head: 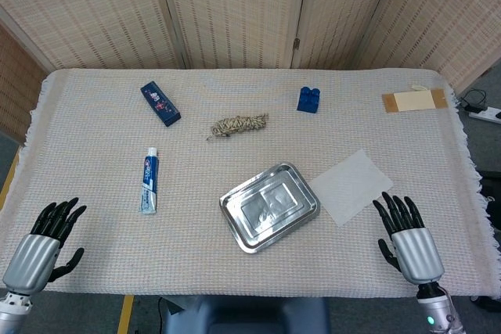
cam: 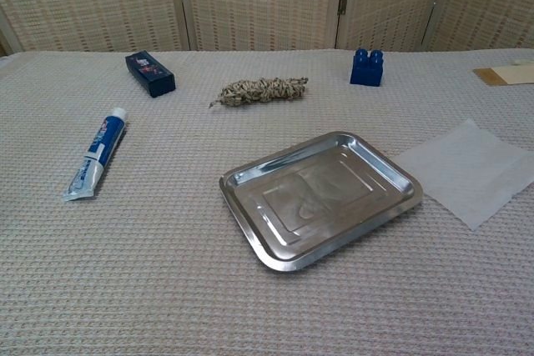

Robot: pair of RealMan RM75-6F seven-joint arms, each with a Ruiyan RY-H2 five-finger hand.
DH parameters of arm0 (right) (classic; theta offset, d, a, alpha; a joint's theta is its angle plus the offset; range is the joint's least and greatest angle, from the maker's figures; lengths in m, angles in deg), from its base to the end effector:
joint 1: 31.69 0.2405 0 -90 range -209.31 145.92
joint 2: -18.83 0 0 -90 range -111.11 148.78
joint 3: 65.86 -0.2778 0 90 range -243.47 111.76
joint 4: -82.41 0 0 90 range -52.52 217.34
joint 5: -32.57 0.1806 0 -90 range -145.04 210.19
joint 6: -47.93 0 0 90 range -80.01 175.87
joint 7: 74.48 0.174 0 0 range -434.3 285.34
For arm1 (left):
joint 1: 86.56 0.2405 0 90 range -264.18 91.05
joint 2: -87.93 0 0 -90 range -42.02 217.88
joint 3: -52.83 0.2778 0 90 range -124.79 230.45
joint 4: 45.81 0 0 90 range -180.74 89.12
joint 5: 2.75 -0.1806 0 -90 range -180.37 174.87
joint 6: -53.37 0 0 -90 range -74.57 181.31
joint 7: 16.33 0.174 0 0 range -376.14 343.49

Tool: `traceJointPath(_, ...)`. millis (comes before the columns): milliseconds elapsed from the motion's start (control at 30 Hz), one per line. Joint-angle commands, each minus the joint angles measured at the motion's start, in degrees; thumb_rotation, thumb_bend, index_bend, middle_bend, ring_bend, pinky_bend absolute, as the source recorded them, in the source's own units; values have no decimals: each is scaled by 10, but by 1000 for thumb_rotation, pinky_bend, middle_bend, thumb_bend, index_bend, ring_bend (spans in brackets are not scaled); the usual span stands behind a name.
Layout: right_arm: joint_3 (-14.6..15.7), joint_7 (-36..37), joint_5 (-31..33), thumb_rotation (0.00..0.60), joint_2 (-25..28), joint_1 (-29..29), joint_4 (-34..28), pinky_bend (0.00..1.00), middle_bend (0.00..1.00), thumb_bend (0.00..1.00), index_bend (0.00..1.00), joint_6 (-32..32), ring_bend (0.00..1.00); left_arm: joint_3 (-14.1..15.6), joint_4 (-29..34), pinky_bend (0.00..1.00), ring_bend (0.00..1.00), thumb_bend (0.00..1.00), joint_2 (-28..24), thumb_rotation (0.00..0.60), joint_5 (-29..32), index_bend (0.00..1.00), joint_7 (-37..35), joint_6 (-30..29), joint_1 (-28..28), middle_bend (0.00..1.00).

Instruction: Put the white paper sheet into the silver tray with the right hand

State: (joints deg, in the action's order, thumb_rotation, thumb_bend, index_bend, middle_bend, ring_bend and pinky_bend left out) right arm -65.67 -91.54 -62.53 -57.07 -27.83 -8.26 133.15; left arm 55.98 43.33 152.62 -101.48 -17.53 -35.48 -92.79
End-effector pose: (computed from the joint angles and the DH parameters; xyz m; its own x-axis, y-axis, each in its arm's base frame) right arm -0.2876 -0.1919 0.1143 0.5150 -0.0218 0.8569 -0.8469 -0.1677 0.5047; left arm -0.2932 0.1945 0.1741 0.4298 0.0315 0.9024 0.8781 -0.2475 -0.4096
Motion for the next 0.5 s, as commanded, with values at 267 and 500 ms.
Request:
traceJointPath(267,-31,69,31,600,-26,51,151,0,0,452,183,-56,0,-3,-3,0,0,442,10,600,12,0,20,15,-3,0)
traceJointPath(500,-34,129,31,600,-81,75,289,0,0,453,246,-67,0,-6,-6,0,0,441,13,600,20,0,26,22,-5,0)
